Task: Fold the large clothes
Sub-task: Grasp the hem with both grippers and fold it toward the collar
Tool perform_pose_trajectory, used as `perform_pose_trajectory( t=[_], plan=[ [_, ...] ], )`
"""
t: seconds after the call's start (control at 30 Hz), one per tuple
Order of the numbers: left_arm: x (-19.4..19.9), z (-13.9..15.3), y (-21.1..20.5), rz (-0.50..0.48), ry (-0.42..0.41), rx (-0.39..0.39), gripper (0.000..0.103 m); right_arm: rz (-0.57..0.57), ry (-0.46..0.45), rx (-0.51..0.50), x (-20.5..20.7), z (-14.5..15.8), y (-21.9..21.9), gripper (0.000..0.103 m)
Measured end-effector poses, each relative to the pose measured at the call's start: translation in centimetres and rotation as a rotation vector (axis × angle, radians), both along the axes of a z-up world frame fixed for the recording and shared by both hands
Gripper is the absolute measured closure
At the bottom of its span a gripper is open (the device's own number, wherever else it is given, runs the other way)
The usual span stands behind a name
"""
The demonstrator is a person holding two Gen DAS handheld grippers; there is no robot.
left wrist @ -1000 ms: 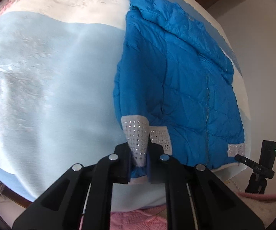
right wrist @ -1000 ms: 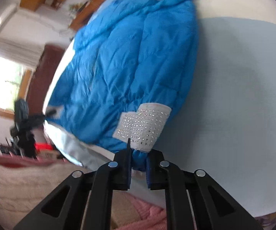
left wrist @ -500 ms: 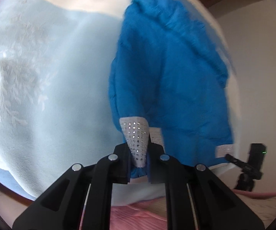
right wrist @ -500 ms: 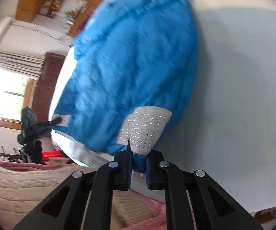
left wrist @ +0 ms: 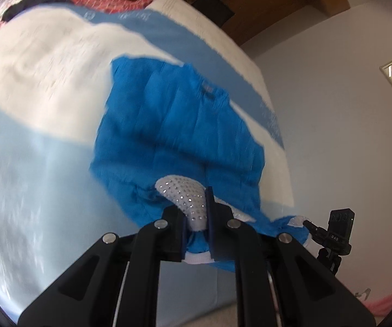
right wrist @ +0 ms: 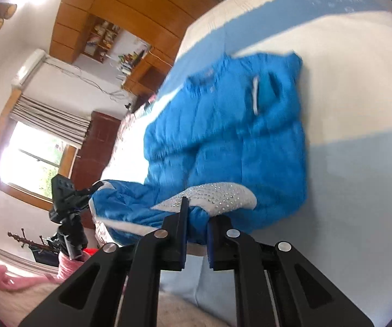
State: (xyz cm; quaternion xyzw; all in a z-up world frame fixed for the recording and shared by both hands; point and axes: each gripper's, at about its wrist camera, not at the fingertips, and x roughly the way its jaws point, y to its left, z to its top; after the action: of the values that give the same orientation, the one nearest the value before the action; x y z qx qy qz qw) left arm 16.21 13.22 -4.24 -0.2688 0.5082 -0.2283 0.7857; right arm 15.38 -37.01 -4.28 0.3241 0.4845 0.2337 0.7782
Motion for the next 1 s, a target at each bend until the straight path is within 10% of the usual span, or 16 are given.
perform_pose_trajectory(
  t=[0.5,1.0],
  plan=[
    [17.5,-0.7,-3.8,0.035,-0.004,-0.026,0.093,-0.039,0.009,-0.055,17.4,1.0,-2.1,0.093],
    [27.3,-8.6,-4.6,0.111,0.157,0.044,0.093,-0.082,0.15,-0.077,28.6,-6.4,-2.8,0.093]
  ],
)
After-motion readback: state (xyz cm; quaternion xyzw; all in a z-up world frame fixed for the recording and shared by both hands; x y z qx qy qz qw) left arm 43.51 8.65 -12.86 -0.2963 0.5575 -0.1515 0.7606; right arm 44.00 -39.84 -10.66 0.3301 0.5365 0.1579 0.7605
